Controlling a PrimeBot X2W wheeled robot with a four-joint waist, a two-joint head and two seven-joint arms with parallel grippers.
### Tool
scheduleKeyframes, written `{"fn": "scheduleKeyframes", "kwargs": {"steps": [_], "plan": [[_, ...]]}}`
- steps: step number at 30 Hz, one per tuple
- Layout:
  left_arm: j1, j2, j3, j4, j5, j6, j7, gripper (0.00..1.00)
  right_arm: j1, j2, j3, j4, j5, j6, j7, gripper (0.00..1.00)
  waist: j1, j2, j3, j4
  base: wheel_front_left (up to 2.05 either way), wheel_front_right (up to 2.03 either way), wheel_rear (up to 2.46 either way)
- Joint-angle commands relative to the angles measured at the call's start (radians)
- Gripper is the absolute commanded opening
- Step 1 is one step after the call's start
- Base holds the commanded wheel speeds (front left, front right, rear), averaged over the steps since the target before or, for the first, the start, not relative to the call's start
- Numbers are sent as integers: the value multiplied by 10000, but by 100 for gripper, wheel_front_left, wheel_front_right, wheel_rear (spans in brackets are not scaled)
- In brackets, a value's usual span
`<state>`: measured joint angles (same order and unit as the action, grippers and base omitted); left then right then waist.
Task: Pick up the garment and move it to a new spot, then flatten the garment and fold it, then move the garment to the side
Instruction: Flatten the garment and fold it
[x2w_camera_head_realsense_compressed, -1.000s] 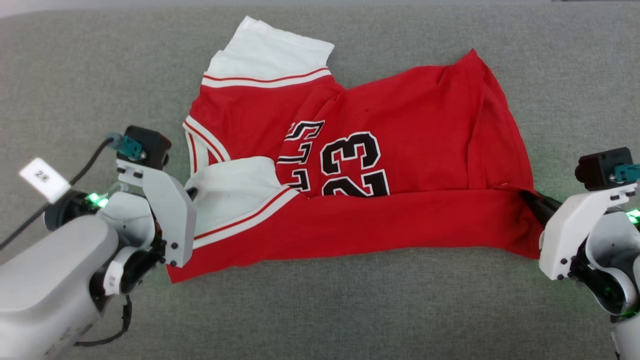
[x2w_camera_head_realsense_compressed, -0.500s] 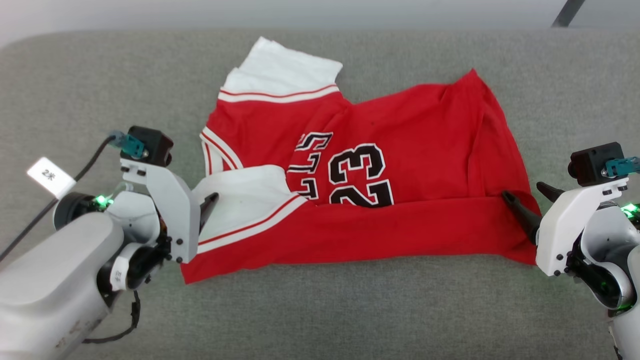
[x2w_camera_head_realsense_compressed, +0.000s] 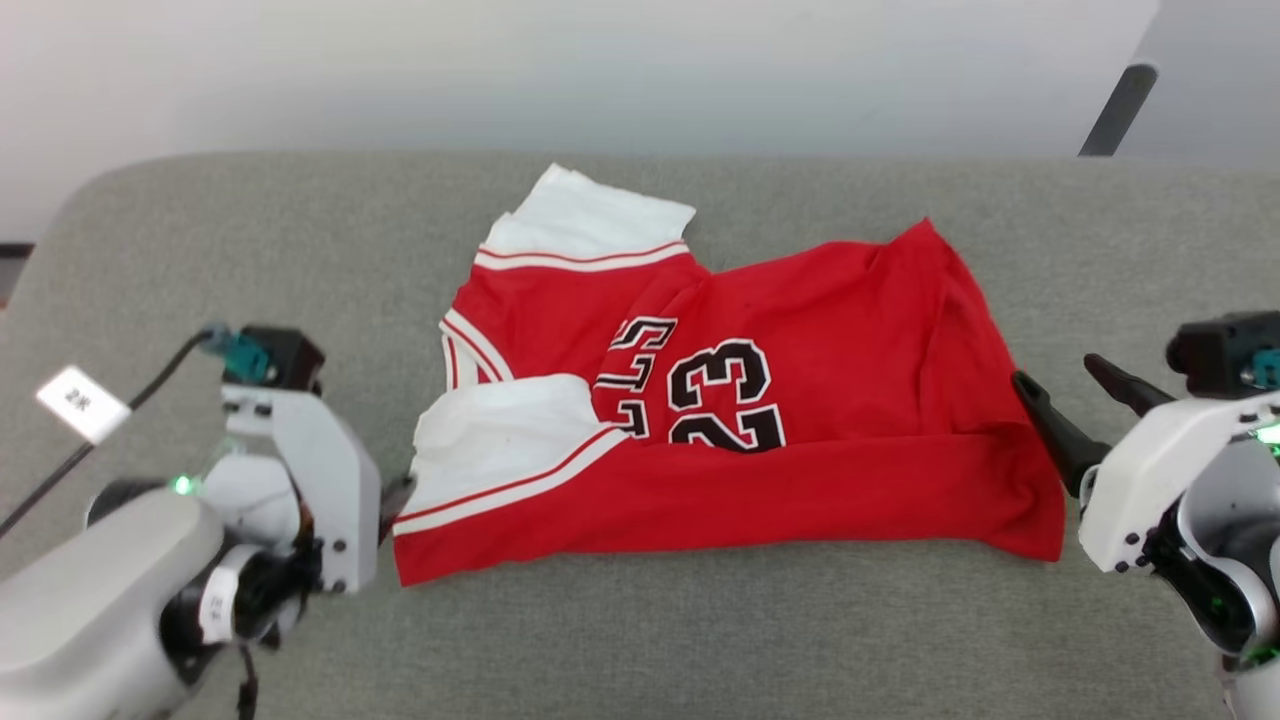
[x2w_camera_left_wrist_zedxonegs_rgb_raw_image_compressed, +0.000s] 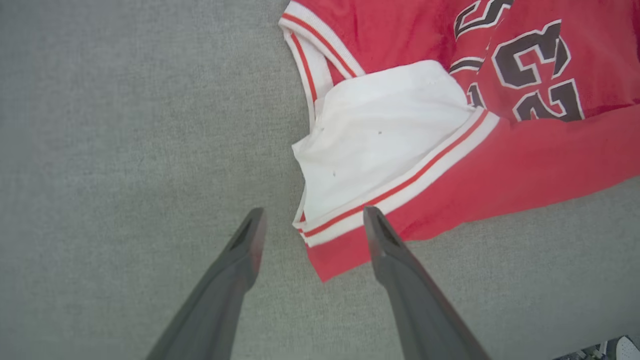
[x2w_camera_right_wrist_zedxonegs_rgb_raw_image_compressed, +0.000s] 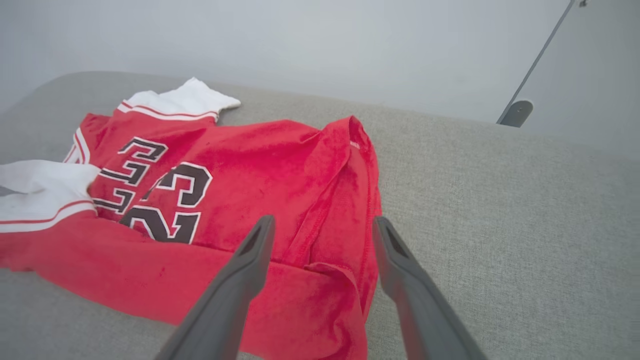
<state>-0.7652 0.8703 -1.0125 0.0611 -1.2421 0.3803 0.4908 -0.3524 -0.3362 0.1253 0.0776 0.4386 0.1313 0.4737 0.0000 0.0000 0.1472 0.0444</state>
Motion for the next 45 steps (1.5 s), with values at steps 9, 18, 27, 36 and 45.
{"fn": "scheduleKeyframes", "kwargs": {"steps": [9, 18, 27, 36, 45], "plan": [[693, 454, -13, -217, -1055, 356, 1096, 100, 1074, 648, -1097, -1404, -74, -11, 175, 100, 0, 0, -318, -684, 0, 0, 0], [1056, 605, 50, 764, -1492, 46, 1174, 100, 2017, 1085, -1741, -2981, -270, -9, -6, 100, 0, 0, 27, -1396, 0, 0, 0], [1310, 258, 103, 1767, -1788, -281, 1090, 100, 2675, 988, -1721, -4254, -405, -9, -1342, 100, 0, 0, 286, -1664, 0, 0, 0], [1530, -379, 204, 2691, -2297, -692, 1094, 0, 3023, 1137, -1752, -4444, -537, -9, -1906, 100, 0, 0, 392, -1644, 0, 0, 0], [1214, -701, 190, 2991, -2125, -996, 1011, 0, 2705, 1243, -1935, -3758, -167, -9, -425, 100, 0, 0, 596, -1385, 0, 0, 0]]}}
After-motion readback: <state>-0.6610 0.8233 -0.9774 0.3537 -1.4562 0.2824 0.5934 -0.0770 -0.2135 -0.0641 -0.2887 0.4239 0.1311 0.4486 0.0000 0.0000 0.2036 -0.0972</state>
